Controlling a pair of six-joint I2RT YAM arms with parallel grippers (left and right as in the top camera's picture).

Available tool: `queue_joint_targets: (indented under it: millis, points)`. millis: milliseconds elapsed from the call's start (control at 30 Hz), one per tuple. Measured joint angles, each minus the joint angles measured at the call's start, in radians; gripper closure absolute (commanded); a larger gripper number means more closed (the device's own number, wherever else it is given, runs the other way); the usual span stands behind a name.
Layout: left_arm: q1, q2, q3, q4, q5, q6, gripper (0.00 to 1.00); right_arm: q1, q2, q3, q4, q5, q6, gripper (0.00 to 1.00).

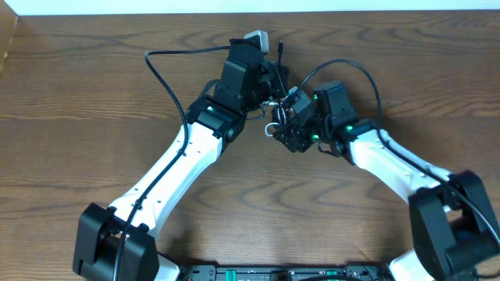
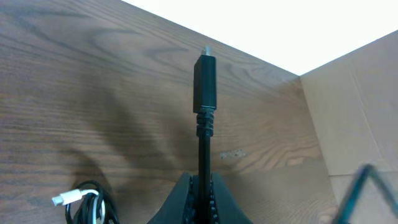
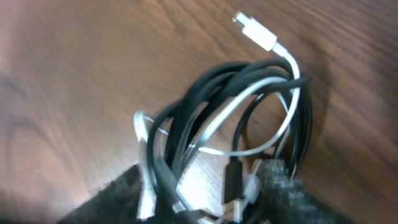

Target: Untangle cables

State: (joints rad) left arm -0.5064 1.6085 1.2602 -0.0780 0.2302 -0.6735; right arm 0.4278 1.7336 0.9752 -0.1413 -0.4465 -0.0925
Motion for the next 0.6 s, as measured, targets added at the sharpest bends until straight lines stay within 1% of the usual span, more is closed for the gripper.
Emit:
queue_joint_targets:
  millis: [33,133,200,233,300,400,533,567,600]
  points:
    - [0.0,0.0,0.0,0.0,0.0,-0.001,0.93,0.0,0.013,0.0,0.005,0.002,0.01,0.71]
    - [0.0,0.0,0.0,0.0,0.0,-0.003,0.93,0.001,0.039,-0.001,0.031,0.018,0.042,0.86]
    - [0.0,0.0,0.0,0.0,0.0,-0.004,0.92,-0.001,0.04,-0.001,0.055,0.029,0.072,0.96]
    - [0.0,0.0,0.0,0.0,0.0,-0.004,0.92,-0.005,0.04,-0.001,0.074,0.032,0.095,0.99]
    - [0.0,0.0,0.0,0.0,0.0,-0.003,0.92,-0.015,0.04,-0.001,0.092,0.034,0.136,0.99]
    - [0.0,0.0,0.0,-0.005,0.0,-0.006,0.87,-0.048,0.04,-0.001,0.108,-0.008,0.194,0.99]
    - [0.0,0.0,0.0,-0.027,0.0,-0.003,0.84,-0.136,0.04,-0.001,0.121,-0.169,0.269,0.99]
    - [0.0,0.0,0.0,-0.037,0.0,0.003,0.79,-0.177,0.04,-0.001,0.122,-0.234,0.285,0.99]
    - [0.0,0.0,0.0,-0.046,0.0,0.01,0.7,-0.201,0.04,-0.001,0.123,-0.273,0.291,0.99]
